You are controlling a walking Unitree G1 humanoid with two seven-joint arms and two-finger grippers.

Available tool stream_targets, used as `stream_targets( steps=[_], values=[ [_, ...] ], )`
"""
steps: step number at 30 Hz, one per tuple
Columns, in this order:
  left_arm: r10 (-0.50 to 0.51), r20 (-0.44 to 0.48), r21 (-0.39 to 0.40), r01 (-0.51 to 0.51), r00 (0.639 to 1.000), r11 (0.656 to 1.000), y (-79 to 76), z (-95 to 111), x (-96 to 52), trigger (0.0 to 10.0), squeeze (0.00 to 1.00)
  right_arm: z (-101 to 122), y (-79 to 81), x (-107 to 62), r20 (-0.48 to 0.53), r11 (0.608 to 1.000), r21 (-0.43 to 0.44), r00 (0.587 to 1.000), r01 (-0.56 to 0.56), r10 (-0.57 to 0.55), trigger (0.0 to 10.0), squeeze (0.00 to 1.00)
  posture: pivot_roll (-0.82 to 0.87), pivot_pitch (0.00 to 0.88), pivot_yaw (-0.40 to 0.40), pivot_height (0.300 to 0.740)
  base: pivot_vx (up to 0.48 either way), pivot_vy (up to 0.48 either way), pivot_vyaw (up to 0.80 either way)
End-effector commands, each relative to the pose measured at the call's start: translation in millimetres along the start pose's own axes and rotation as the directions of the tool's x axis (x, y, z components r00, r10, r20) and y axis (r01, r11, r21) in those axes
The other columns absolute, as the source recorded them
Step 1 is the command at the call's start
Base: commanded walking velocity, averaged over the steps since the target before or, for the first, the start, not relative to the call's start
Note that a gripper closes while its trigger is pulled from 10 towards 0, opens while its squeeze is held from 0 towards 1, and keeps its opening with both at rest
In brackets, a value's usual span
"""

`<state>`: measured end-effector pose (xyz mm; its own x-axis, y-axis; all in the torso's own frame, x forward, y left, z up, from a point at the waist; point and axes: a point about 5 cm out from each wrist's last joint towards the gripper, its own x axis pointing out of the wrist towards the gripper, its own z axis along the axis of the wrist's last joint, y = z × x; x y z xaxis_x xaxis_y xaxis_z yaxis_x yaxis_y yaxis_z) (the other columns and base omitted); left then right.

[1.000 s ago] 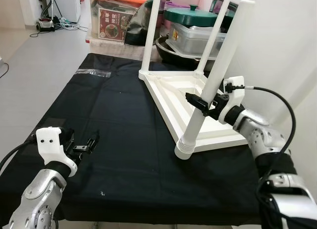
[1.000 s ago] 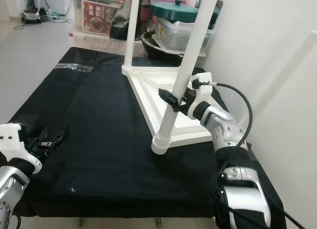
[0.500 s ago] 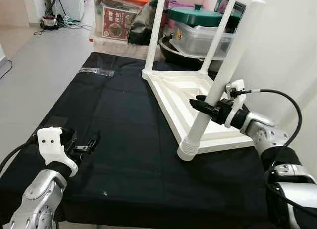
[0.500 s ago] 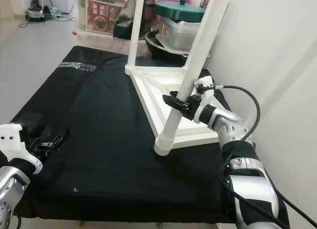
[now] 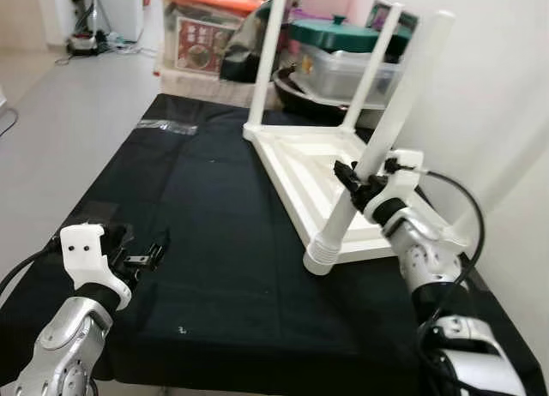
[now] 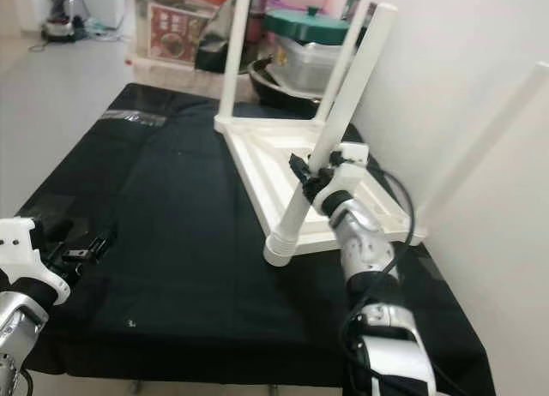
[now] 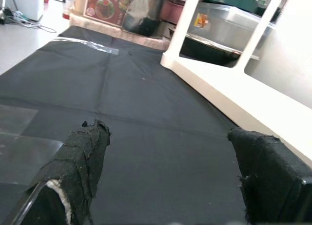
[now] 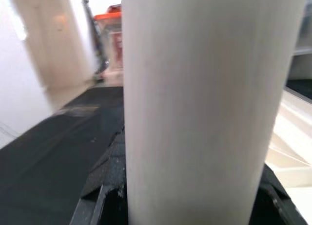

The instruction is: Building children table

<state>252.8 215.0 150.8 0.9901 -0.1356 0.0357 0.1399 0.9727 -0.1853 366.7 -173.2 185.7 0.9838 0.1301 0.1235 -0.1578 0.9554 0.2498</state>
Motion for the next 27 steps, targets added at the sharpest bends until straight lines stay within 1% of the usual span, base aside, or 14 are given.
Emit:
stream_targets(
  steps=[1, 2, 3, 4, 5, 8, 10, 14, 17, 19, 20, 22, 26, 27],
  values=[
    [0.0, -0.006, 0.023, 0.0, 1.0, 1.0, 0.5, 0, -0.2, 10.0, 0.0, -14, -0.4, -14.6, -0.012, 0.99, -0.062, 0.991, 0.129, -0.13, 0.0, 0.0, 0.15, 0.0, -0.182, 0.74, 0.0, 0.0, 0.0],
    [0.0, -0.006, 0.023, 0.0, 1.0, 1.0, 0.5, 0, -0.2, 10.0, 0.0, -14, -0.4, -14.6, -0.012, 0.99, -0.062, 0.991, 0.129, -0.13, 0.0, 0.0, 0.15, 0.0, -0.182, 0.74, 0.0, 0.0, 0.0],
    [0.003, -0.004, 0.026, -0.003, 1.0, 1.0, 1.1, 0, 0.2, 10.0, 0.0, -18, 8.9, -19.9, 0.005, 0.988, -0.065, 0.99, 0.142, -0.142, 0.0, 0.0, 0.15, 0.0, -0.182, 0.74, 0.0, 0.0, 0.0],
    [0.003, -0.004, 0.026, -0.003, 1.0, 1.0, 1.1, 0, 0.2, 10.0, 0.0, -18, 8.9, -19.9, 0.005, 0.988, -0.065, 0.99, 0.142, -0.142, 0.0, 0.0, 0.15, 0.0, -0.182, 0.74, 0.0, 0.0, 0.0],
    [0.005, -0.002, 0.031, -0.005, 1.0, 1.0, 1.8, 1, 0.2, 10.0, 0.0, -27, 25.3, -24.2, 0.008, 0.995, -0.065, 0.998, 0.069, -0.068, 0.0, 0.0, 0.15, 0.0, -0.185, 0.74, 0.0, 0.0, 0.0],
    [0.005, -0.003, 0.033, -0.005, 1.0, 0.999, 2.1, 1, -0.1, 10.0, 0.0, -28, 25.0, -24.3, 0.006, 0.995, -0.087, 0.998, 0.058, -0.057, 0.0, 0.0, 0.15, 0.0, -0.185, 0.74, 0.0, 0.0, 0.0],
    [0.007, -0.002, 0.035, -0.007, 1.0, 0.999, 2.7, 1, -0.2, 10.0, 0.0, -29, 15.4, -22.5, -0.012, 0.983, -0.148, 0.994, 0.106, -0.109, 0.0, 0.0, 0.14, 0.0, -0.186, 0.74, 0.0, 0.0, 0.0],
    [0.011, 0.002, 0.031, -0.011, 1.0, 0.999, 2.2, 0, 0.5, 10.0, 0.0, -25, 7.3, -17.7, -0.021, 0.97, -0.18, 0.986, 0.161, -0.167, 0.0, 0.0, 0.14, 0.0, -0.19, 0.74, 0.0, 0.0, 0.0],
    [0.008, 0.001, 0.026, -0.008, 1.0, 1.0, 0.0, -1, 1.0, 10.0, 0.0, -23, 9.6, -15.1, -0.031, 0.972, -0.176, 0.986, 0.158, -0.166, 0.0, 0.0, 0.14, 0.0, -0.189, 0.74, 0.0, 0.0, 0.0],
    [0.003, -0.002, 0.02, -0.003, 1.0, 1.0, -2.2, -3, 1.3, 10.0, 0.0, -27, 20.2, -9.4, -0.121, 0.992, -0.11, 0.99, 0.065, -0.078, 0.0, 0.0, 0.14, 0.0, -0.19, 0.74, 0.0, 0.0, 0.0],
    [0.003, -0.002, 0.02, -0.003, 1.0, 1.0, -2.2, -3, 1.3, 10.0, 0.0, -27, 20.2, -9.4, -0.121, 0.992, -0.11, 0.99, 0.065, -0.078, 0.0, 0.0, 0.14, 0.0, -0.19, 0.74, 0.0, 0.0, 0.0],
    [0.005, -0.003, 0.021, -0.004, 1.0, 1.0, 0.2, -2, 1.3, 10.0, 0.0, -25, 27.2, -4.0, -0.146, 0.996, -0.055, 0.988, -0.065, 0.056, 0.0, 0.0, 0.14, 0.0, -0.193, 0.74, 0.0, 0.0, 0.0],
    [0.009, -0.003, 0.025, -0.009, 1.0, 1.0, 2.1, -2, 1.2, 10.0, 0.0, -21, 20.6, 0.7, -0.151, 0.994, -0.076, 0.986, -0.076, 0.064, 0.0, 0.0, 0.14, 0.0, -0.201, 0.74, 0.0, 0.0, 0.0],
    [0.011, -0.001, 0.025, -0.011, 1.0, 1.0, 2.2, -2, 1.1, 10.0, 0.0, -20, 13.0, 2.3, -0.148, 0.992, -0.123, 0.989, -0.016, -0.003, 0.0, 0.0, 0.14, 0.0, -0.204, 0.74, 0.0, 0.0, 0.0]
  ],
)
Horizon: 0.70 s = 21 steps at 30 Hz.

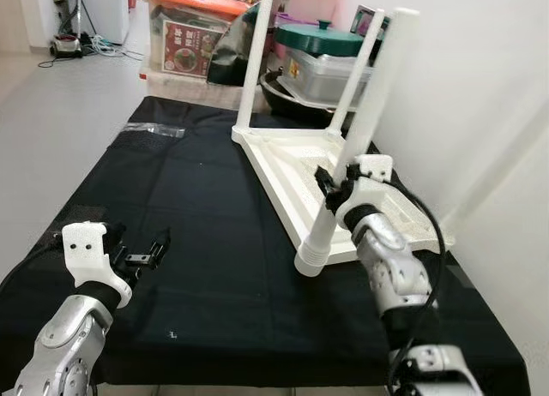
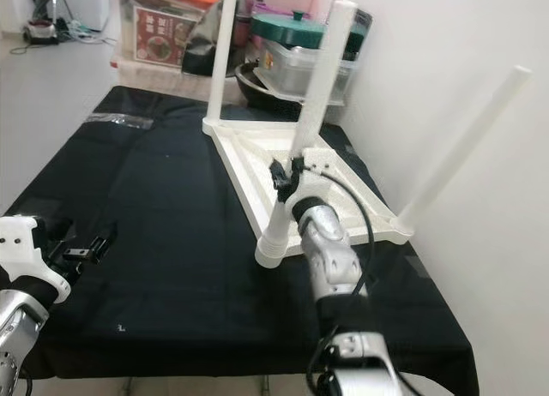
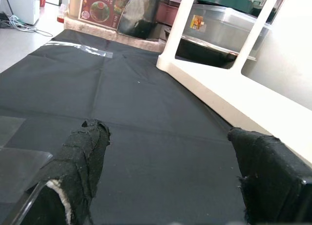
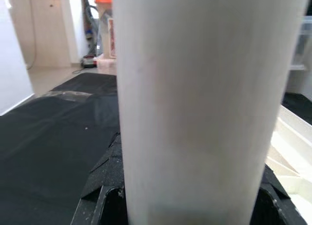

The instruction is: Building children table

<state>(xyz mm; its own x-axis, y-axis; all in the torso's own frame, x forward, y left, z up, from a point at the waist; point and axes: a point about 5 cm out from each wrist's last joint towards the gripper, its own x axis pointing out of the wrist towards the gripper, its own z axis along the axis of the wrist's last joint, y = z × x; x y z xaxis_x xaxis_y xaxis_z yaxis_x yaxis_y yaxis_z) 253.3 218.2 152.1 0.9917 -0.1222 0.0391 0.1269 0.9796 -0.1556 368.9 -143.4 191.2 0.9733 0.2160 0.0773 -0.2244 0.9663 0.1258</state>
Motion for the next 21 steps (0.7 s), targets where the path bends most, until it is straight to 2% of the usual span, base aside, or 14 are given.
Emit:
stream_targets(
  steps=[1, 2, 3, 4, 5, 6, 7, 8, 9, 10, 12, 17, 19, 21],
  values=[
    [0.004, -0.005, -0.009, -0.004, 1.0, 1.0, -1.0, -4, -0.1, 10.0, 0.0, -19, -26.2, -5.7, -0.082, 0.98, -0.038, 0.977, 0.193, -0.196, 0.0, 0.0, 0.14, 0.0, -0.209, 0.74, 0.0, 0.0, 0.0],
    [0.004, -0.005, -0.009, -0.004, 1.0, 1.0, -1.0, -4, -0.1, 10.0, 0.0, -19, -26.2, -5.7, -0.082, 0.98, -0.038, 0.977, 0.193, -0.196, 0.0, 0.0, 0.14, 0.0, -0.209, 0.74, 0.0, 0.0, 0.0],
    [0.011, -0.004, -0.013, -0.011, 1.0, 1.0, -1.9, -5, -2.2, 10.0, 0.0, -21, -43.4, -12.0, -0.082, 0.913, -0.038, 0.909, 0.406, -0.408, 0.0, 0.0, 0.14, 0.0, -0.212, 0.74, 0.0, 0.0, 0.0],
    [0.011, -0.004, -0.013, -0.011, 1.0, 1.0, -1.9, -5, -2.2, 10.0, 0.0, -21, -43.4, -12.0, -0.082, 0.913, -0.038, 0.909, 0.406, -0.408, 0.0, 0.0, 0.14, 0.0, -0.212, 0.74, 0.0, 0.0, 0.0],
    [0.013, -0.005, -0.015, -0.013, 1.0, 1.0, -2.8, -6, -3.5, 10.0, 0.0, -27, -45.5, -18.5, -0.101, 0.869, -0.014, 0.864, 0.495, -0.493, 0.0, 0.0, 0.15, 0.0, -0.21, 0.74, 0.0, 0.0, 0.0],
    [0.013, -0.005, -0.015, -0.013, 1.0, 1.0, -2.8, -6, -3.5, 10.0, 0.0, -27, -45.5, -18.5, -0.101, 0.869, -0.014, 0.864, 0.495, -0.493, 0.0, 0.0, 0.15, 0.0, -0.21, 0.74, 0.0, 0.0, 0.0],
    [0.013, -0.005, -0.016, -0.013, 1.0, 1.0, -3.4, -7, -4.3, 10.0, 0.0, -31, -45.7, -23.0, -0.121, 0.842, 0.0, 0.835, 0.54, -0.536, 0.0, 0.0, 0.15, 0.0, -0.208, 0.74, 0.0, 0.0, 0.0],
    [0.014, -0.006, -0.017, -0.014, 1.0, 1.0, -3.7, -7, -4.8, 10.0, 0.0, -37, -36.4, -29.5, -0.132, 0.818, 0.027, 0.813, 0.575, -0.567, 0.0, 0.0, 0.15, 0.0, -0.203, 0.74, 0.0, 0.0, 0.0],
    [0.014, -0.006, -0.017, -0.014, 1.0, 1.0, -3.7, -7, -4.8, 10.0, 0.0, -37, -36.4, -29.5, -0.132, 0.818, 0.027, 0.813, 0.575, -0.567, 0.0, 0.0, 0.15, 0.0, -0.203, 0.74, 0.0, 0.0, 0.0],
    [0.015, -0.007, -0.017, -0.015, 1.0, 1.0, -3.0, -6, -4.7, 10.0, 0.0, -43, -19.7, -36.5, -0.153, 0.805, 0.066, 0.803, 0.59, -0.576, 0.0, 0.0, 0.15, 0.0, -0.203, 0.74, 0.0, 0.0, 0.0],
    [0.016, -0.007, -0.016, -0.016, 1.0, 1.0, -2.6, -6, -4.6, 10.0, 0.0, -45, -15.4, -38.1, -0.161, 0.803, 0.077, 0.802, 0.591, -0.575, 0.0, 0.0, 0.15, 0.0, -0.203, 0.74, 0.0, 0.0, 0.0],
    [0.014, -0.006, -0.01, -0.014, 1.0, 1.0, 0.2, -4, -2.0, 10.0, 0.0, -34, -4.7, -35.7, -0.106, 0.824, 0.127, 0.834, 0.552, -0.542, 0.0, 0.0, 0.13, 0.0, -0.189, 0.74, 0.0, 0.0, 0.0],
    [0.007, -0.001, -0.015, -0.007, 1.0, 1.0, -1.4, -4, 0.8, 10.0, 0.0, -17, -1.4, -22.6, -0.096, 0.863, 0.223, 0.891, 0.453, -0.443, 0.0, 0.0, 0.13, 0.0, -0.19, 0.74, 0.0, 0.0, 0.0],
    [0.005, 0.001, -0.016, -0.005, 1.0, 1.0, -2.1, -4, 1.5, 10.0, 0.0, -12, 0.4, -19.0, -0.091, 0.872, 0.251, 0.907, 0.421, -0.412, 0.0, 0.0, 0.13, 0.0, -0.19, 0.74, 0.0, 0.0, 0.0]
  ],
)
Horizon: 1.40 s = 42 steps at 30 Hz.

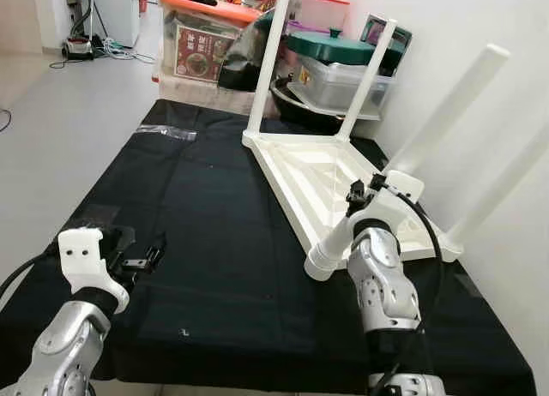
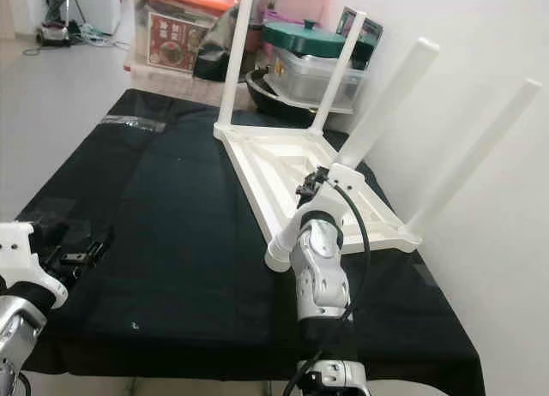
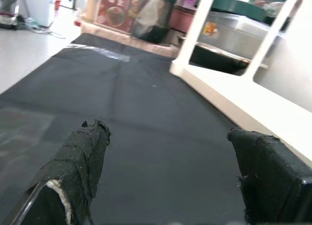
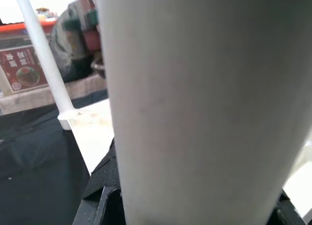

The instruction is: Building children table

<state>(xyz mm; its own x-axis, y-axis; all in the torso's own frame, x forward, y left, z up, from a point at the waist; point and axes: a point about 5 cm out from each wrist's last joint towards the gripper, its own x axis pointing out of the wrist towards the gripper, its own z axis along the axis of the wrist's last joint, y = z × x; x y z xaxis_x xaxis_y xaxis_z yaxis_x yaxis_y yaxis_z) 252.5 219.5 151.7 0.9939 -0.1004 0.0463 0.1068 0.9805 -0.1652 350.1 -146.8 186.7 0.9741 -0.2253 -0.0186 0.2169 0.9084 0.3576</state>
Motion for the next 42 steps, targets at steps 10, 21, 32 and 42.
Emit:
stream_targets(
  steps=[10, 21, 32, 42],
  values=[
    [-0.068, 0.018, -0.013, 0.068, 0.998, 0.998, -8.2, 4, 7.3, 10.0, 0.0, 92, 50.7, 12.1, 0.099, 0.78, 0.247, 0.815, -0.575, 0.57, 0.0, 0.0, 0.12, 0.0, -0.184, 0.74, 0.0, 0.0, 0.0],
    [-0.31, 0.007, 0.076, 0.309, 0.951, 0.948, -24.9, 23, 5.0, 10.0, 0.0, 92, 77.3, -5.5, 0.053, 0.557, 0.178, 0.573, -0.811, 0.818, 0.0, 0.0, 0.13, 0.0, -0.19, 0.74, 0.0, 0.0, 0.0],
    [-0.621, -0.079, 0.1, 0.626, 0.78, 0.774, -49.3, 37, 1.9, 10.0, 0.0, 82, 104.6, -36.4, 0.03, 0.217, 0.139, 0.224, -0.966, 0.974, 0.0, 0.0, 0.14, 0.0, -0.17, 0.74, 0.0, 0.0, 0.0],
    [-0.746, -0.181, 0.08, 0.765, 0.641, 0.639, -59.7, 34, -0.2, 10.0, 0.0, 81, 116.0, -61.3, 0.078, -0.099, 0.178, -0.086, -0.979, 0.993, 0.0, 0.0, 0.15, 0.0, -0.167, 0.74, 0.0, 0.0, 0.0]
  ],
)
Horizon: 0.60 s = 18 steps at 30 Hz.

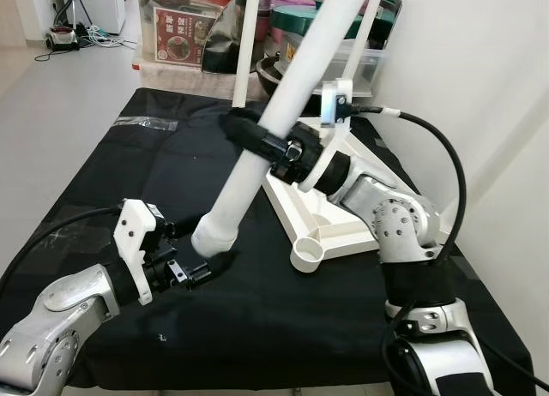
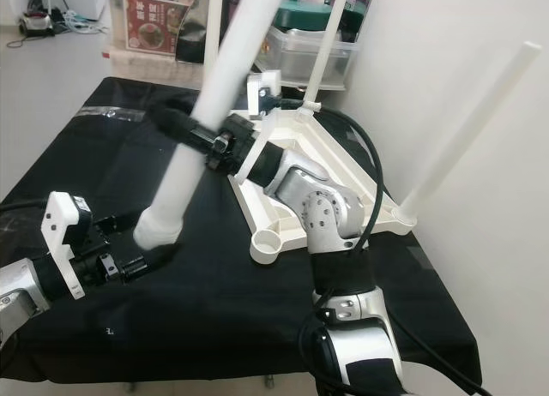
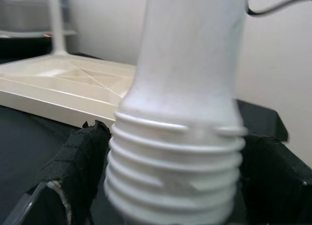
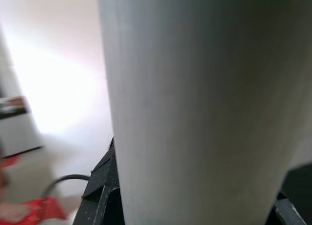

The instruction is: Building children table

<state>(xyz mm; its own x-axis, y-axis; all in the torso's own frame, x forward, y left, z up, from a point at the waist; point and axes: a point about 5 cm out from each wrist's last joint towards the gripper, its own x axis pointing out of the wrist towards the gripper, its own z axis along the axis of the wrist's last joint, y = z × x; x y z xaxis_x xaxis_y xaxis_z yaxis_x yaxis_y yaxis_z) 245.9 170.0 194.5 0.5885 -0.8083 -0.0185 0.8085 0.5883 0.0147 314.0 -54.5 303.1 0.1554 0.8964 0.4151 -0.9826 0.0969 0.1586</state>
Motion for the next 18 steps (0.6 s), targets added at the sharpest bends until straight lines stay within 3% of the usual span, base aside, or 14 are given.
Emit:
stream_targets(
  steps=[1, 2, 4, 6, 7, 8, 9, 11, 12, 14, 17, 18],
  values=[
    [-0.031, -0.007, -0.005, 0.031, 0.999, 0.999, -2.7, 1, 2.1, 10.0, 0.0, 2, 3.6, -1.3, 0.011, 1.0, 0.004, 0.999, -0.03, 0.03, 0.0, 0.0, 0.15, 0.0, -0.167, 0.74, 0.0, 0.0, 0.0],
    [-0.06, -0.023, -0.006, 0.06, 0.998, 0.998, -3.3, 0, 2.7, 10.0, 0.0, 2, 9.2, 2.1, 0.027, 0.995, 0.034, 0.995, -0.098, 0.097, 0.0, 0.0, 0.15, 0.0, -0.165, 0.74, 0.0, 0.0, 0.0],
    [-0.06, -0.023, -0.006, 0.06, 0.998, 0.998, -3.3, 0, 2.7, 10.0, 0.0, 2, 9.2, 2.1, 0.027, 0.995, 0.034, 0.995, -0.098, 0.097, 0.0, 0.0, 0.15, 0.0, -0.165, 0.74, 0.0, 0.0, 0.0],
    [-0.145, -0.057, -0.009, 0.145, 0.988, 0.989, -7.9, 0, 5.2, 10.0, 0.0, -1, 27.6, 12.8, 0.063, 0.933, 0.131, 0.942, -0.335, 0.33, 0.0, 0.0, 0.16, 0.0, -0.17, 0.74, 0.0, 0.0, 0.0],
    [-0.145, -0.057, -0.009, 0.145, 0.988, 0.989, -7.9, 0, 5.2, 10.0, 0.0, -1, 27.6, 12.8, 0.063, 0.933, 0.131, 0.942, -0.335, 0.33, 0.0, 0.0, 0.16, 0.0, -0.17, 0.74, 0.0, 0.0, 0.0],
    [-0.173, -0.061, -0.015, 0.173, 0.983, 0.985, -9.7, 1, 6.0, 10.0, 0.0, -3, 34.1, 16.2, 0.08, 0.897, 0.163, 0.911, -0.412, 0.404, 0.0, 0.0, 0.16, 0.0, -0.172, 0.74, 0.0, 0.0, 0.0],
    [-0.173, -0.061, -0.015, 0.173, 0.983, 0.985, -9.7, 1, 6.0, 10.0, 0.0, -3, 34.1, 16.2, 0.08, 0.897, 0.163, 0.911, -0.412, 0.404, 0.0, 0.0, 0.16, 0.0, -0.172, 0.74, 0.0, 0.0, 0.0],
    [-0.211, -0.06, -0.023, 0.21, 0.976, 0.977, -13.7, 3, 7.2, 10.0, 0.0, -9, 44.4, 19.6, 0.087, 0.836, 0.18, 0.855, -0.518, 0.511, 0.0, 0.0, 0.17, 0.0, -0.178, 0.74, 0.0, 0.0, 0.0],
    [-0.211, -0.06, -0.023, 0.21, 0.976, 0.977, -13.7, 3, 7.2, 10.0, 0.0, -9, 44.4, 19.6, 0.087, 0.836, 0.18, 0.855, -0.518, 0.511, 0.0, 0.0, 0.17, 0.0, -0.178, 0.74, 0.0, 0.0, 0.0],
    [-0.271, -0.056, -0.033, 0.27, 0.961, 0.962, -21.9, 6, 10.0, 10.0, 0.0, -15, 51.5, 23.2, 0.083, 0.783, 0.192, 0.805, -0.592, 0.588, 0.0, 0.0, 0.17, 0.0, -0.183, 0.74, 0.0, 0.0, 0.0],
    [-0.271, -0.056, -0.033, 0.27, 0.961, 0.962, -21.9, 6, 10.0, 10.0, 0.0, -15, 51.5, 23.2, 0.083, 0.783, 0.192, 0.805, -0.592, 0.588, 0.0, 0.0, 0.17, 0.0, -0.183, 0.74, 0.0, 0.0, 0.0],
    [-0.301, -0.055, -0.037, 0.3, 0.952, 0.953, -25.7, 7, 11.3, 10.0, 0.0, -18, 54.0, 25.6, 0.08, 0.76, 0.194, 0.782, -0.62, 0.618, 0.0, 0.0, 0.17, 0.0, -0.185, 0.74, 0.0, 0.0, 0.0]
  ],
)
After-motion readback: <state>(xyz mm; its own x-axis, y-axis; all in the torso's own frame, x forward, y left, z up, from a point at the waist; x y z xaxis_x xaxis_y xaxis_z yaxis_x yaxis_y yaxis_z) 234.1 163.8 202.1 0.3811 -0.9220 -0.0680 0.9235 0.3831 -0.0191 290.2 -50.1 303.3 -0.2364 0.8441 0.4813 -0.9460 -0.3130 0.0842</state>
